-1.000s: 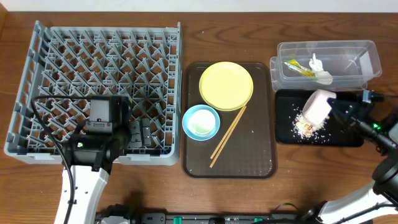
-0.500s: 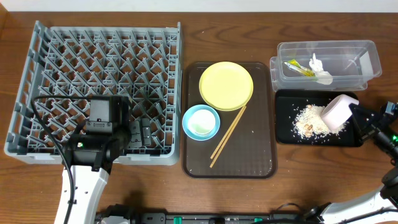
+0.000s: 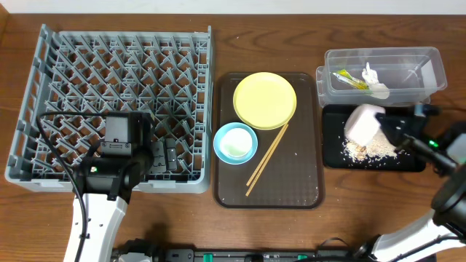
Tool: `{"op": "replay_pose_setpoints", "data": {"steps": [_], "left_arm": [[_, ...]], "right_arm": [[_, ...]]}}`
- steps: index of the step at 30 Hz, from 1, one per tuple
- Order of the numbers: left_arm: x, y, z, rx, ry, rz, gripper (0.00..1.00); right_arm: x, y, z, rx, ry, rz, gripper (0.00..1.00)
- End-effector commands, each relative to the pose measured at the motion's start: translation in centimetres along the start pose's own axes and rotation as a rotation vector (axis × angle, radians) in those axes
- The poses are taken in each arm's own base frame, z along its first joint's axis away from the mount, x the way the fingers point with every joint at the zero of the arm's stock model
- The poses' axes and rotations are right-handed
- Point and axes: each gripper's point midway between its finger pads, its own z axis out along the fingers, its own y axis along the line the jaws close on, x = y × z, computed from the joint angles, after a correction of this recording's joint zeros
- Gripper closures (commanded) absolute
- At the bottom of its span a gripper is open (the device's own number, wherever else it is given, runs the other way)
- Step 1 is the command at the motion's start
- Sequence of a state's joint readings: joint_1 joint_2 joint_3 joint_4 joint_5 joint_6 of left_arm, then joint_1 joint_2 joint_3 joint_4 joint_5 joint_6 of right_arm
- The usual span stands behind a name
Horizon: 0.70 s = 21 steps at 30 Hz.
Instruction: Sort waste into correct bins and load items into the dishwasher rack
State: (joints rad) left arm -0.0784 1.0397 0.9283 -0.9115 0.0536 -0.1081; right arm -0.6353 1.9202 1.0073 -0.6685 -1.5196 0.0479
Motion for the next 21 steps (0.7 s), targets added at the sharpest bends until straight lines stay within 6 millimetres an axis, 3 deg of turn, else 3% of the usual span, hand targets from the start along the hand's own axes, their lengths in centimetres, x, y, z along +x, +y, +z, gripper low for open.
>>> {"op": "replay_pose_setpoints", "data": {"steps": [1, 10, 16, 21], "left_arm": [[-0.7, -0.2, -0.6, 0.011, -0.021, -0.018, 0.05], [-0.7, -0.2, -0.6, 0.011, -0.021, -0.018, 0.05], [-0.7, -0.2, -0.6, 0.012, -0.022, -0.018, 0.05], [-0.7, -0.2, -0.6, 0.012, -0.022, -0.018, 0.05]], "right_arm": [[1.3, 1.2, 2.4, -0.037, 0.083, -0.037, 0.99], [6.2, 4.2, 7.3, 0.057, 0.256, -0.215, 0.99], [7.3, 3.5, 9.8, 0.384, 0.255, -0.472, 0.99], [7.8, 3.1, 13.1, 0.519, 0.258, -0.706, 0.99]]}}
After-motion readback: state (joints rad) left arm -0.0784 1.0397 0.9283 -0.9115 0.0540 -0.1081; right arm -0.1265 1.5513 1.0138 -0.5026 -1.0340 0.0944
